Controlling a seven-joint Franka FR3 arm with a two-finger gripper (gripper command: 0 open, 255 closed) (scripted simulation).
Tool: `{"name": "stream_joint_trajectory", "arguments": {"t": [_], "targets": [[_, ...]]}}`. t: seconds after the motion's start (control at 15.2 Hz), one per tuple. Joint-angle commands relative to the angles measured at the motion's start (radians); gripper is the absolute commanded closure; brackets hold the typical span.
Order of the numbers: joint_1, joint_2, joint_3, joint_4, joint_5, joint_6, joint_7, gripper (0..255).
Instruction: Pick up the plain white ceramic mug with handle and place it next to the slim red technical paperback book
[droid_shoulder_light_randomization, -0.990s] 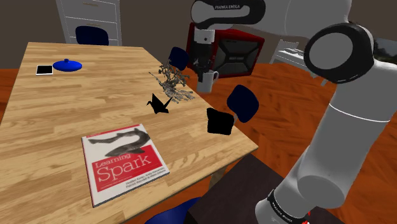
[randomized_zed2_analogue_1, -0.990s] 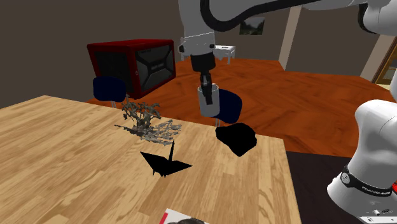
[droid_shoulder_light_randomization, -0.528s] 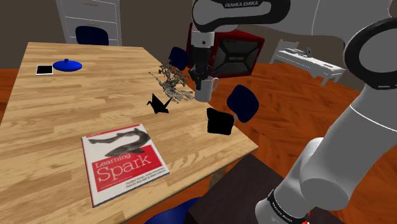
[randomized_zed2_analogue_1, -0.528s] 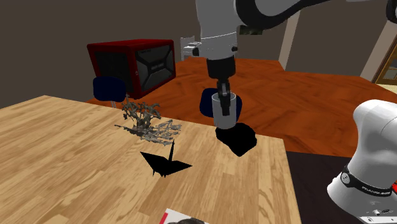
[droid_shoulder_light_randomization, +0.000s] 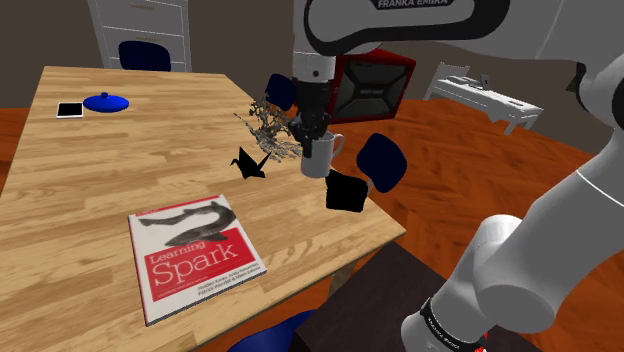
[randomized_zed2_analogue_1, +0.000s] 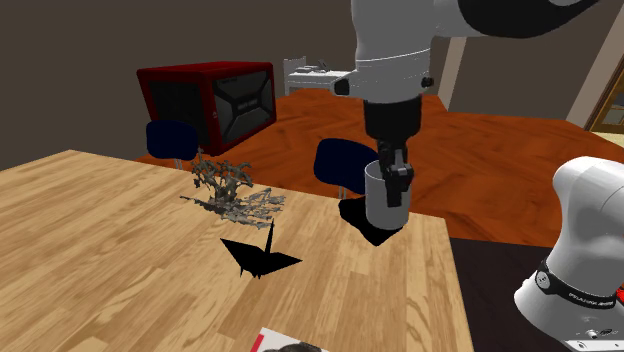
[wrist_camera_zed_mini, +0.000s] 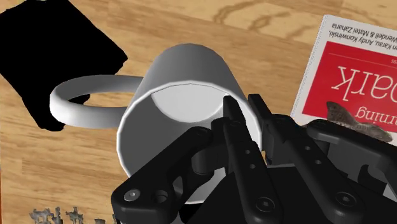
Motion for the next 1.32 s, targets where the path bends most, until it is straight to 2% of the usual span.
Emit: {"name": "stream_joint_trajectory", "arguments": {"t": [0.0, 0.26, 1.25], "targets": [[0.022, -0.025, 0.028, -0.034, 0.014, 0.009, 0.047, 255], [0.067, -0.077, 0.088, -0.085, 0.048, 0.011, 0.143, 255], [0.068, -0.043, 0.093, -0.254, 0.049, 0.214, 0.14, 255]]}}
